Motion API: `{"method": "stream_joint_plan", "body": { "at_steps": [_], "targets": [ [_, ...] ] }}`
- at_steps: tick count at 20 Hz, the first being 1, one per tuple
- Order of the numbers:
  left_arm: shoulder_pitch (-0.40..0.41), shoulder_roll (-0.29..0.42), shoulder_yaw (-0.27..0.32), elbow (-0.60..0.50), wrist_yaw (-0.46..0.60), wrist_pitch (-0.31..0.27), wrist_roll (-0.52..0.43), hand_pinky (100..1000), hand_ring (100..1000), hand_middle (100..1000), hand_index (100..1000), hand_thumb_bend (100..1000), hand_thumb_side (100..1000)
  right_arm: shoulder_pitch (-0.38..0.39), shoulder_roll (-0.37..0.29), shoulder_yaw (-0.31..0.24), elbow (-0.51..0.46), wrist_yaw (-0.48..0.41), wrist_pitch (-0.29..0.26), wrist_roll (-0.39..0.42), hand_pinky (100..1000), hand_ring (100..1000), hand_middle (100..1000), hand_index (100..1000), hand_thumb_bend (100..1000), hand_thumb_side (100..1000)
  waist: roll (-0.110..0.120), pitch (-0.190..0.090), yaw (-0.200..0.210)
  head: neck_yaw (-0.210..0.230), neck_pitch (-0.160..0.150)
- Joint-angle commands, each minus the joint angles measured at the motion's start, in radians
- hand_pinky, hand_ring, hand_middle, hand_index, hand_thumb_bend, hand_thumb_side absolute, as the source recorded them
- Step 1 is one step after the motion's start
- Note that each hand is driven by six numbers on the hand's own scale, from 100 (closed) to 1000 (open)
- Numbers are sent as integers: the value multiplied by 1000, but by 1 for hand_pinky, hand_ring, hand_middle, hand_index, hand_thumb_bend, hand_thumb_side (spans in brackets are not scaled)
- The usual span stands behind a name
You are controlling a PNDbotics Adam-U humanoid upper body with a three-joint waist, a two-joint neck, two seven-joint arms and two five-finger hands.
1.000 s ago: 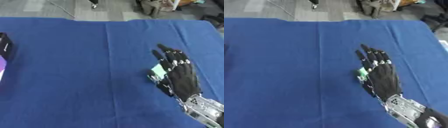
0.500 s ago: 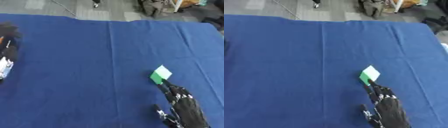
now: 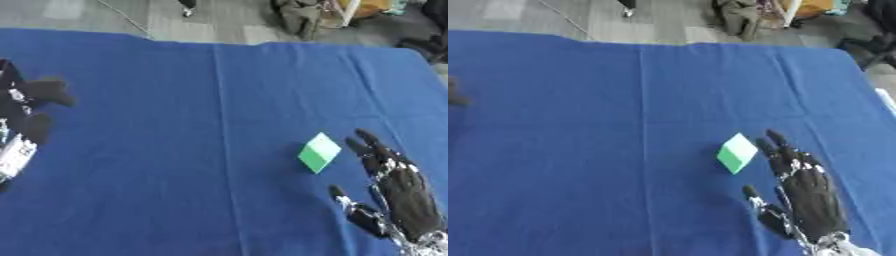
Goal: Pick up the objects with one hand, pass them to the other hand, and then place them into the box on the other side of the table.
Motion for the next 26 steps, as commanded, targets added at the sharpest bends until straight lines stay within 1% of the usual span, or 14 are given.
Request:
{"method": "stream_joint_plan", "body": {
  "at_steps": [1, 6, 9, 10, 15, 20, 24, 25, 26],
  "targets": [
    [-9, 5, 22, -18, 53, 23, -31, 1000, 1000, 717, 890, 126, 807, 5, -55, -74, -10, -52, 39, -125, 631, 726, 898, 902, 471, 193, 5, -14, -2, -5, -8],
    [-17, 11, 40, -18, 136, 32, -47, 1000, 1000, 716, 889, 117, 799, 9, -80, -125, -10, -135, -44, -157, 627, 723, 898, 902, 454, 199, 9, -17, -3, -9, -7],
    [-19, 20, 51, -18, 187, 37, -52, 1000, 1000, 716, 889, 117, 799, 12, -93, -151, -10, -186, -95, -160, 627, 723, 898, 902, 454, 199, 9, -17, -4, -8, -6],
    [-20, 23, 54, -18, 204, 39, -54, 1000, 1000, 713, 884, 106, 790, 14, -97, -160, -10, -203, -112, -159, 624, 723, 899, 903, 442, 216, 10, -18, -5, -8, -7],
    [-22, 37, 67, -18, 287, 31, -67, 1000, 1000, 714, 884, 103, 786, 41, -115, -203, -10, -285, -191, -160, 621, 721, 899, 904, 433, 227, 12, -20, -10, -9, -12],
    [-24, 48, 83, -18, 371, 28, -71, 1000, 1000, 711, 882, 100, 775, 46, -133, -235, -10, -370, -231, -157, 611, 715, 900, 901, 405, 250, 13, -19, -12, -13, -12],
    [-26, 60, 96, -18, 439, 33, -75, 1000, 1000, 711, 882, 100, 775, 41, -153, -262, -10, -438, -253, -146, 611, 715, 900, 901, 405, 250, 13, -20, -14, -13, -11],
    [-26, 63, 99, -18, 456, 35, -75, 1000, 1000, 713, 884, 100, 740, 39, -158, -269, -10, -455, -257, -140, 569, 693, 909, 907, 360, 296, 12, -20, -14, -13, -9],
    [-30, 63, 109, -18, 472, 31, -72, 1000, 1000, 713, 883, 100, 735, 48, -155, -265, -10, -470, -262, -131, 565, 690, 909, 908, 359, 300, 8, -18, -11, -15, -2]
  ]
}}
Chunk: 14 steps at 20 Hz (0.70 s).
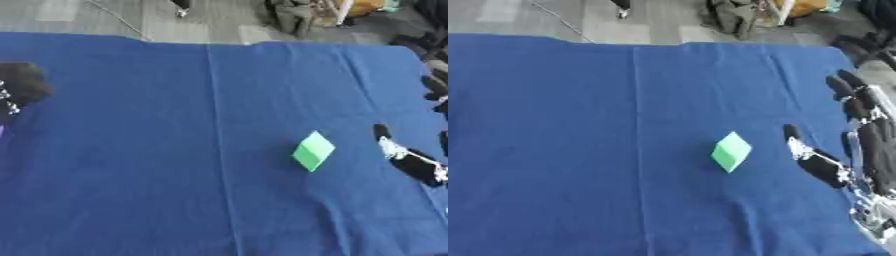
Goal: Pick up the objects with one hand, pass them to the other hand, and then place them into the box on the other side of the table.
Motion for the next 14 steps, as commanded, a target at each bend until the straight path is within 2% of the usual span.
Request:
{"method": "stream_joint_plan", "body": {
  "at_steps": [1, 6, 10, 14],
  "targets": [
    [-20, 31, 34, -18, 55, -13, 3, 1000, 1000, 713, 883, 100, 727, 22, -35, -14, -10, -54, -23, 21, 558, 687, 911, 910, 363, 303, -4, -15, 6, -8, 1],
    [-29, 38, 46, -18, 95, -87, 2, 1000, 1000, 715, 882, 100, 699, 99, -25, -20, -10, -133, -69, 29, 559, 690, 914, 917, 397, 320, -15, -6, 42, -16, -6],
    [-31, 42, 43, -18, 86, -141, 0, 1000, 1000, 716, 883, 100, 692, 117, -36, -42, -10, -195, -50, 72, 570, 696, 915, 922, 411, 339, -22, -2, 65, -24, -8],
    [-30, 43, 40, -18, 79, -159, 5, 1000, 1000, 717, 880, 100, 684, 111, -54, -74, -10, -254, -21, 126, 583, 698, 912, 926, 417, 367, -28, -2, 77, -33, -8]
  ]
}}
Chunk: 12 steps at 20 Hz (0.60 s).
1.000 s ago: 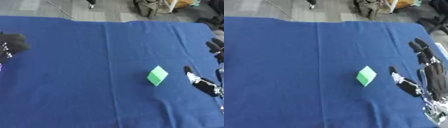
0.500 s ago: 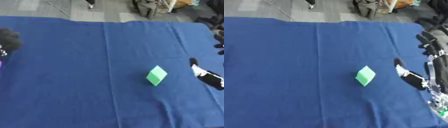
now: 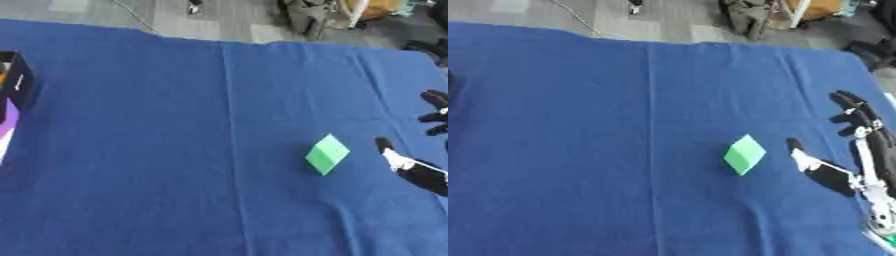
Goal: Pick up the objects with one hand, pass them to the other hand, and then place them into the box on the other side of the table.
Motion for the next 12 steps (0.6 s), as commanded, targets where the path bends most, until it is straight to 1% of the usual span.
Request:
{"method": "stream_joint_plan", "body": {
  "at_steps": [1, 5, 7, 8, 9, 12],
  "targets": [
    [-16, 27, 10, -18, -5, -19, 3, 1000, 1000, 718, 880, 100, 683, -3, -47, -41, -10, -51, 21, 37, 580, 695, 910, 926, 417, 368, -1, -12, 12, -16, -9],
    [-13, 23, 10, -18, -7, -25, 4, 1000, 1000, 718, 881, 100, 685, -23, -68, -72, -10, -116, 77, 58, 576, 692, 908, 925, 414, 378, -5, -13, 29, -29, -11],
    [-14, 20, 10, -18, -8, -26, 6, 1000, 1000, 719, 881, 100, 683, -35, -79, -86, -10, -148, 100, 59, 575, 693, 906, 922, 419, 397, -5, -13, 38, -36, -15],
    [-15, 19, 10, -18, -7, -27, 6, 1000, 1000, 719, 880, 100, 681, -38, -83, -91, -10, -163, 114, 56, 579, 696, 904, 919, 421, 361, -5, -13, 43, -39, -15],
    [-16, 17, 9, -18, -7, -29, 5, 1000, 1000, 719, 880, 100, 682, -40, -86, -93, -10, -179, 129, 54, 579, 694, 901, 915, 424, 421, -5, -12, 49, -42, -16],
    [-18, 14, 10, -18, -6, -34, 4, 1000, 1000, 719, 879, 100, 680, -41, -90, -92, -10, -229, 178, 43, 581, 691, 886, 899, 437, 434, -4, -11, 65, -53, -19]
  ]
}}
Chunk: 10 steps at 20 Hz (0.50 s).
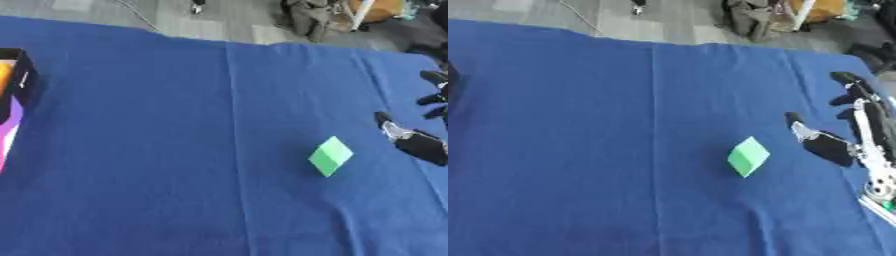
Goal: Pick up the objects with one hand, pass them to the other hand, and then place them into the box on the other side of the table.
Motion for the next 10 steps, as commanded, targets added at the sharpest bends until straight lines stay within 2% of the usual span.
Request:
{"method": "stream_joint_plan", "body": {
  "at_steps": [1, 6, 9, 10],
  "targets": [
    [-17, 13, 11, -18, -2, -8, 0, 1000, 1000, 719, 879, 100, 679, -5, -41, -14, -9, -55, 52, -10, 587, 695, 884, 898, 442, 437, 6, -10, 7, -14, -16],
    [-21, 10, 13, -18, -4, -9, 4, 1000, 1000, 715, 873, 100, 684, -3, -30, 2, -9, -133, 126, -18, 591, 695, 869, 896, 444, 450, 5, -3, 24, -24, -25],
    [-27, 7, 13, -18, -6, -9, 7, 1000, 1000, 714, 872, 100, 685, -1, -18, 14, -9, -173, 142, -30, 588, 695, 871, 901, 439, 460, 4, 4, 34, -31, -31],
    [-28, 6, 12, -18, -7, -10, 7, 1000, 1000, 713, 872, 100, 675, 0, -13, 17, -9, -183, 142, -36, 585, 694, 873, 902, 424, 434, 4, 6, 37, -34, -33]
  ]
}}
